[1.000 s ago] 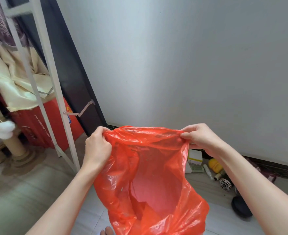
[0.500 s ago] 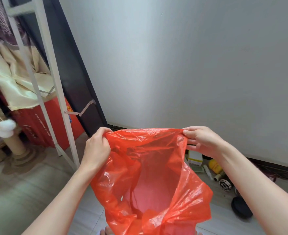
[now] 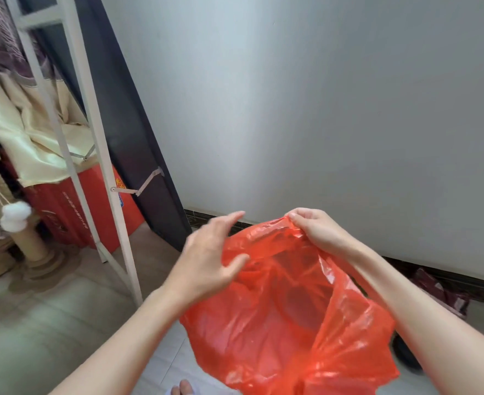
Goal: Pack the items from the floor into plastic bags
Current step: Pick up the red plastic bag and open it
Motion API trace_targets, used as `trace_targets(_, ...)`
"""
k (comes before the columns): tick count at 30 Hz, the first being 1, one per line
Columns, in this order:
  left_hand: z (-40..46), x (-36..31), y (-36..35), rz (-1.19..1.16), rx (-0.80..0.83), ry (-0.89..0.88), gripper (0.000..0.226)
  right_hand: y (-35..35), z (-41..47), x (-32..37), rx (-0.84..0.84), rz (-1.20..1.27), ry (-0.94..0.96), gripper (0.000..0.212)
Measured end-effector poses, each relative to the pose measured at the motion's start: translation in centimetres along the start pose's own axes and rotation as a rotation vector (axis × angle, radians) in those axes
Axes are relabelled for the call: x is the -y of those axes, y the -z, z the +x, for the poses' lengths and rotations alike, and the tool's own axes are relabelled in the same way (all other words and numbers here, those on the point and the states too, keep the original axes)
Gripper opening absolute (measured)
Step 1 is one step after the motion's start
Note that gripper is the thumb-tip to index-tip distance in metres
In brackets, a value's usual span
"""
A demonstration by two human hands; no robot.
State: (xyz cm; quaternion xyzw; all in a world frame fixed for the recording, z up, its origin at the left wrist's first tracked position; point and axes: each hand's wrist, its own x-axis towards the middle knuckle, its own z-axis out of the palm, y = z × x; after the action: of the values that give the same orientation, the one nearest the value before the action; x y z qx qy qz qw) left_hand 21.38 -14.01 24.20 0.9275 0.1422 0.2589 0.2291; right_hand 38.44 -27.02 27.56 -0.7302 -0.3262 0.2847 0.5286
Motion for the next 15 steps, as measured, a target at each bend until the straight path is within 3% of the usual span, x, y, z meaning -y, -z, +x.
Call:
trace_targets(2, 0.2, -1.6, -1.3, 0.013, 0.052, -0.113, 0.066, -0.8, -0.3, 0.4, 0.051, 0.040, 0.056, 0.032)
trace_targets(6, 0.9, -2.6, -2.1, -0.094, -0.108, -0.116, 0.023, -1.3, -0.5, 1.1, 0.066, 0.107, 0.072, 0.026)
trace_targets(10, 1.6, -1.7, -1.2, -0.150, -0.158, 0.113, 0.024, 0.0, -0.6, 0.7, -0.037, -0.206, 0.154, 0.009)
trace_targets(15, 1.8, -0.4, -0.4, -0.018, -0.293, 0.343, 0.026, -0.1, -1.4, 1.6, -0.213, -0.420, 0.317, 0.003)
